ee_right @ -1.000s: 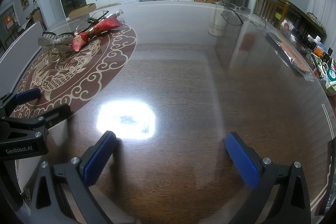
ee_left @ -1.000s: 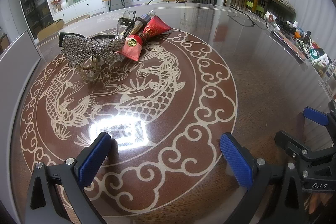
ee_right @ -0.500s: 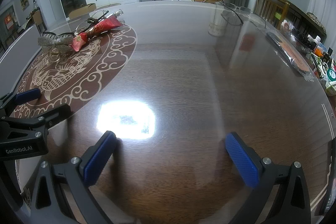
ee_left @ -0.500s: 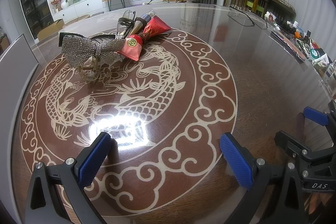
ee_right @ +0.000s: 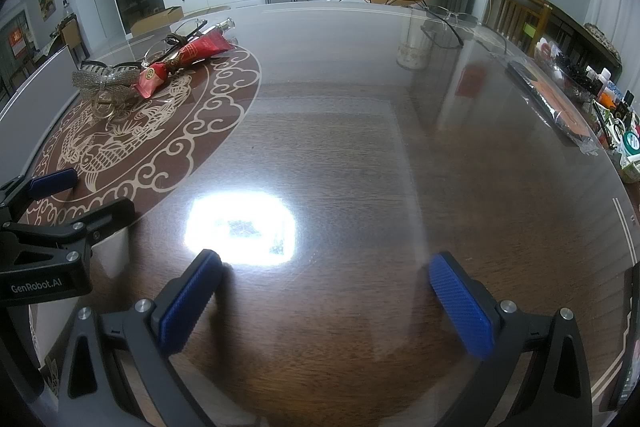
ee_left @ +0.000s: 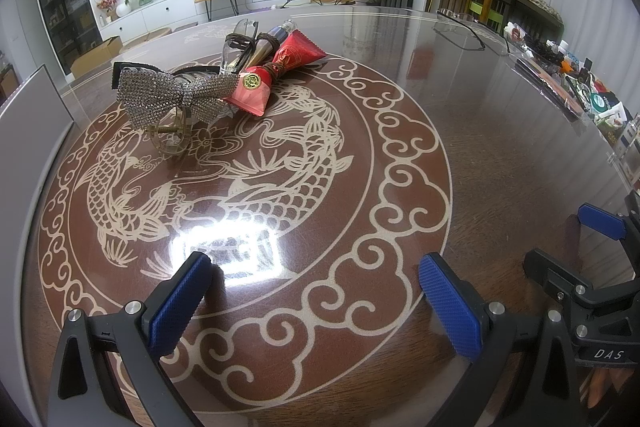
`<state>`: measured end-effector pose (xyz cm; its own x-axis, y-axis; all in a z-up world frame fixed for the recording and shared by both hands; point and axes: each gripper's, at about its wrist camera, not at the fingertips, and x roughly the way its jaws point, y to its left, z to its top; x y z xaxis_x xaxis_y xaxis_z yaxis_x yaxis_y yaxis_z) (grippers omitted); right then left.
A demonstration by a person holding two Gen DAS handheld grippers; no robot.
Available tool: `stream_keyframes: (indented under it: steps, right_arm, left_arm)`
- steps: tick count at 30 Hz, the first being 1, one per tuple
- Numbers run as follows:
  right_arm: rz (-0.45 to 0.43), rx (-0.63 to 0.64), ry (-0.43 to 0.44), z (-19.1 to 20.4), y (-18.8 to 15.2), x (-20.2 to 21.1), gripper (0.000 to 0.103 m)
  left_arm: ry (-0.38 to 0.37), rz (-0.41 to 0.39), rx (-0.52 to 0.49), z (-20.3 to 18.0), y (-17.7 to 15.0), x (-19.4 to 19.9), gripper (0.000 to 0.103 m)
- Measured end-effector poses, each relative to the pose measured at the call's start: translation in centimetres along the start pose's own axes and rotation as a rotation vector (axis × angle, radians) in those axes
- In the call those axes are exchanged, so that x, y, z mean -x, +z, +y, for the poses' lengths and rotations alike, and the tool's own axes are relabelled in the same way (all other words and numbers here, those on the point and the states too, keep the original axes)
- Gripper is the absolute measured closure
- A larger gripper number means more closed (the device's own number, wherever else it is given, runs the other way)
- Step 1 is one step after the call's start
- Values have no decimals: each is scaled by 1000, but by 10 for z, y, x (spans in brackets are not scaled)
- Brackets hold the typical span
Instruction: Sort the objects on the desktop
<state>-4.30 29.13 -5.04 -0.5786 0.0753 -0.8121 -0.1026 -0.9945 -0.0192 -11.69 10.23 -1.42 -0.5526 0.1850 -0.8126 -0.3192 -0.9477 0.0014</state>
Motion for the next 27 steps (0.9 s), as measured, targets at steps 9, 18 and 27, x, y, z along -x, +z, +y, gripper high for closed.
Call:
stream_keyframes:
  steps: [9, 18, 27]
  right_arm:
    - [0, 0, 0, 0, 0, 0, 0]
    - [0, 1, 1, 0, 0, 0, 0]
    - [0, 1, 1, 0, 1, 0, 0]
  left_arm:
    - [0, 0, 0, 0, 0, 0, 0]
    - [0, 0, 0, 0, -1, -1, 0]
    - [0, 0, 0, 0, -1, 0, 0]
